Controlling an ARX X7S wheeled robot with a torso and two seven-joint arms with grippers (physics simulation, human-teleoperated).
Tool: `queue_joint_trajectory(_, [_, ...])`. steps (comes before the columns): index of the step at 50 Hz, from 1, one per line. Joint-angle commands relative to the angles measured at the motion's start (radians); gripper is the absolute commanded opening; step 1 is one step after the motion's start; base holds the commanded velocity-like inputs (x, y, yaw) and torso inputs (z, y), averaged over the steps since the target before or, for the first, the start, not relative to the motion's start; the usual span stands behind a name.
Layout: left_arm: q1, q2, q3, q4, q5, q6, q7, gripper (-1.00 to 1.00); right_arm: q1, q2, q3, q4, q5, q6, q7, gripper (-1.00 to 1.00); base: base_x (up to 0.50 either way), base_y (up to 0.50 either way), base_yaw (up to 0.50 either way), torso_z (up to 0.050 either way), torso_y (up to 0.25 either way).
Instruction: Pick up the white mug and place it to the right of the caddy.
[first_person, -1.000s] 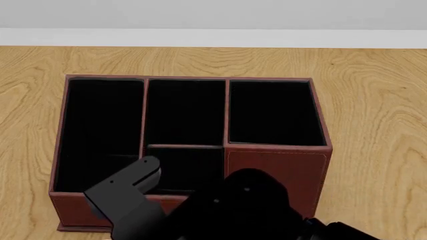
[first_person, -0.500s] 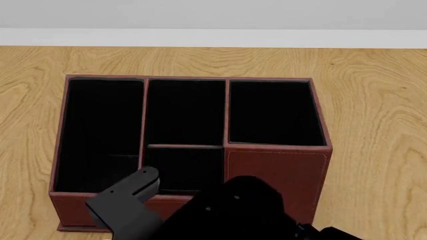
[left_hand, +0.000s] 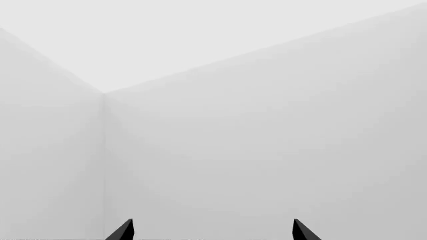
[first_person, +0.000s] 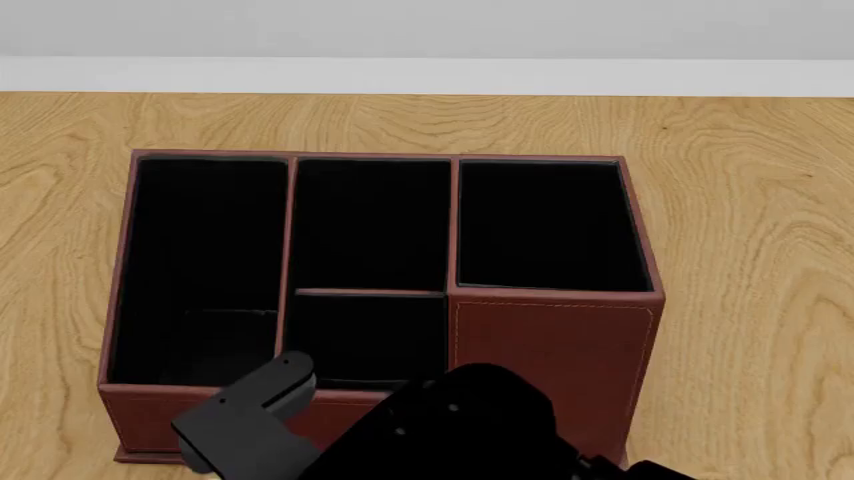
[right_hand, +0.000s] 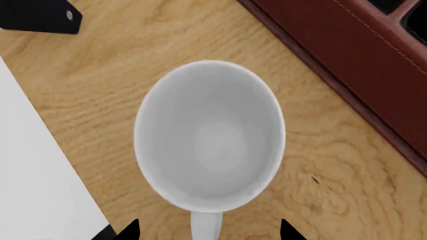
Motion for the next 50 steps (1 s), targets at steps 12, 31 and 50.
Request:
queue_joint_trajectory(12, [0.016,-0.004,-0.007,-0.007,-0.003,0.015,-0.005,1.00,-0.002,-0.014,-0.033,0.029,-0.034,-0.011,-0.043,1.00,0.00,0.00,0.00,0.000,0.000])
queue_joint_trajectory(31, [0.020,-0.005,0.000,-0.023,-0.003,0.034,-0.005,1.00,-0.015,-0.017,-0.056,0.049,-0.053,-0.023,-0.076,1.00,0.00,0.00,0.00,0.000,0.000])
queue_joint_trajectory(50, [0.027,-0.012,-0.005,-0.021,-0.006,0.034,-0.009,1.00,-0.019,-0.020,-0.077,0.065,-0.062,-0.030,-0.091,1.00,0.00,0.00,0.00,0.000,0.000])
